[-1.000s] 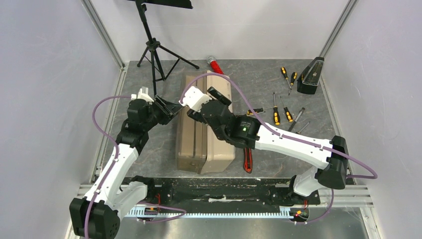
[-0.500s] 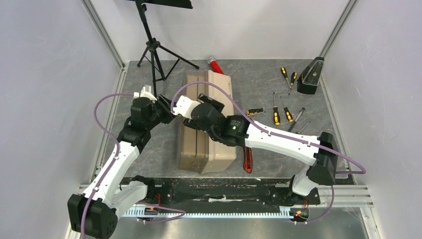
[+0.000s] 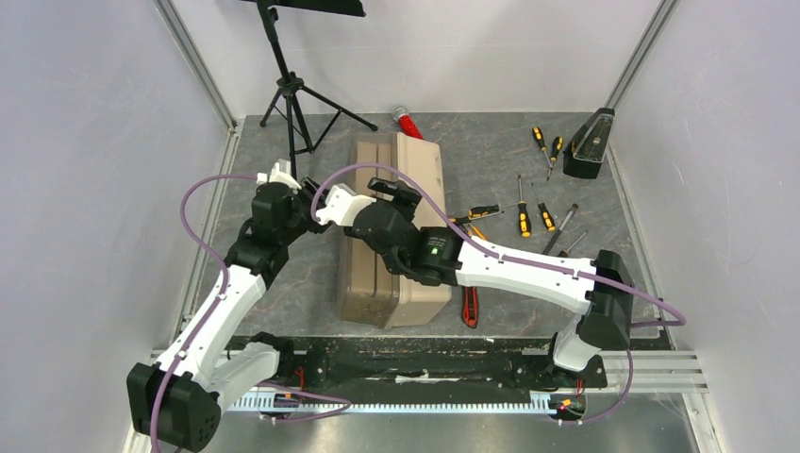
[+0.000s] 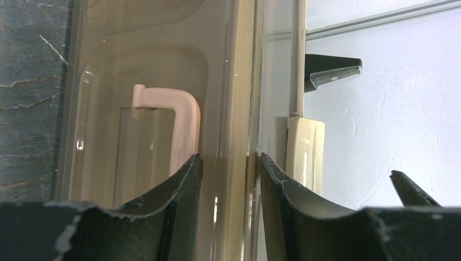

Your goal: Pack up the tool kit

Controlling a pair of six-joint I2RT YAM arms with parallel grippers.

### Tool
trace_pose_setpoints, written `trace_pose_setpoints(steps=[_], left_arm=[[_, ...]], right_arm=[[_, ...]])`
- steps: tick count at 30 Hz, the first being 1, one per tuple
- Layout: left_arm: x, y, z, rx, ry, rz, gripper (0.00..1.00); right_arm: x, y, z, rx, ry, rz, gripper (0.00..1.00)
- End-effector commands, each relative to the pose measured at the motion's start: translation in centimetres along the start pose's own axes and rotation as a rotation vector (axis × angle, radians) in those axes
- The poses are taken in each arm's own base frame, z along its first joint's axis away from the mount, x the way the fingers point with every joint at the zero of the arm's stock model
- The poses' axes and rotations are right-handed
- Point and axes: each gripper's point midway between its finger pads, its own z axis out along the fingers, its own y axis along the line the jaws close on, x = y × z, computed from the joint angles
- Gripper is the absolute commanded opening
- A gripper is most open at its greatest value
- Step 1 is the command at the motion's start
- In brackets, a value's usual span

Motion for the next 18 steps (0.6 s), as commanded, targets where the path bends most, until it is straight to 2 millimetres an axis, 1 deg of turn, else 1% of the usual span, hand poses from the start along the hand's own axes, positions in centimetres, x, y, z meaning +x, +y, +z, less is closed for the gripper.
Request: trace_pose_setpoints(steps=[1, 4, 7, 10, 12, 14, 16, 18], left_arm=[[1.1, 0.4, 0.1, -0.03, 0.047, 0.037, 0.24], [1.1, 0.5, 0.1, -0.032, 0.047, 0.039, 0.24], [1.1, 0.5, 0.1, -0.033, 0.047, 0.041, 0.24], [1.1, 0.4, 0.1, -0.031, 0.046, 0.041, 0.24], [1.0, 0.4, 0.1, -0.031, 0.046, 0.041, 0.24], [1.0, 0.4, 0.0, -0.032, 0.045, 0.041, 0.24], [1.0, 0.3, 0.0, -0.035, 0.046, 0.044, 0.24], [0.9, 0.3, 0.0, -0.036, 0.042, 0.044, 0.24]], right_arm=[[-0.5, -5.4, -1.7, 0.224, -0.018, 0.054, 0.75], [0.0, -6.3, -2.0, 0.274, 0.002, 0.055, 0.75], [0.5, -5.9, -1.9, 0.257, 0.005, 0.051, 0.77], [-0.5, -4.8, -2.1, 0.142, -0.062, 0.09, 0.79], [-1.4, -3.8, -2.7, 0.037, -0.122, 0.108, 0.79], [-1.7, -3.2, -3.3, -0.036, -0.157, 0.119, 0.8], [-1.5, -2.6, -3.7, -0.082, -0.163, 0.102, 0.8], [-0.6, -2.3, -3.9, -0.101, -0.148, 0.062, 0.81]])
